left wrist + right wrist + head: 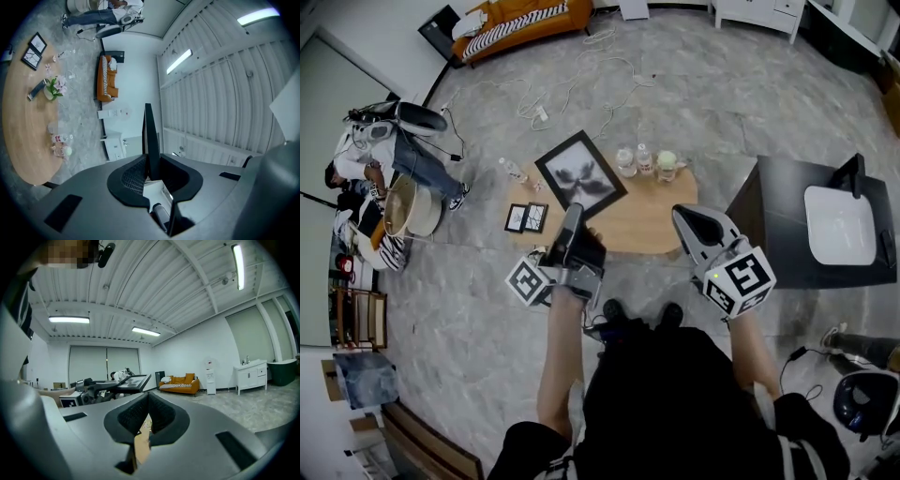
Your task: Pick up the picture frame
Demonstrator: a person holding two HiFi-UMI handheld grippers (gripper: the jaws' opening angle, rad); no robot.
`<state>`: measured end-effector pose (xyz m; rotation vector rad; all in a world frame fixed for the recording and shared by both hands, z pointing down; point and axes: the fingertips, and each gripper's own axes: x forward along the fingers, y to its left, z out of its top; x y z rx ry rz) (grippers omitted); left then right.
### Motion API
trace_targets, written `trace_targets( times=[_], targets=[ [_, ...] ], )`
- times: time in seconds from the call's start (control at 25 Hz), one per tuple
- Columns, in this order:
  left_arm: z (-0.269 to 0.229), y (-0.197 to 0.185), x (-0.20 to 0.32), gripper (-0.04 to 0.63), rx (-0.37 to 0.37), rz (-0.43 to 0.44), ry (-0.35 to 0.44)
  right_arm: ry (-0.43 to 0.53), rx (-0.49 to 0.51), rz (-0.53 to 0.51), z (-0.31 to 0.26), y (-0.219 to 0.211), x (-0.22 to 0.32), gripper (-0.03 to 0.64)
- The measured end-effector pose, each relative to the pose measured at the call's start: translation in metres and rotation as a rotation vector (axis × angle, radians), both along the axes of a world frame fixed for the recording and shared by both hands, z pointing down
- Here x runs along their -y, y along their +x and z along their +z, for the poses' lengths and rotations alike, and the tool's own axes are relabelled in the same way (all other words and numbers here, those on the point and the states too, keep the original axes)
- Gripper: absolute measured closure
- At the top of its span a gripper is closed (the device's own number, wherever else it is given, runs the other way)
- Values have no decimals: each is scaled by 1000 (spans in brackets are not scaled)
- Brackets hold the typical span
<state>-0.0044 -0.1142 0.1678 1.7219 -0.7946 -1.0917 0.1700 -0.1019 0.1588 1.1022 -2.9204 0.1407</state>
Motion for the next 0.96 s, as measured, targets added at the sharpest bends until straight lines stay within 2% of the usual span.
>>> trace_targets(
  times=[0.64,0.96],
  targets=[
    [0,-1,-4,522,-28,10,-21,-25,-19,-15,3,-16,13,604],
    [7,-2,0,522,-23,11,-27,-18,-41,-2,4,-9,17,604]
  ],
)
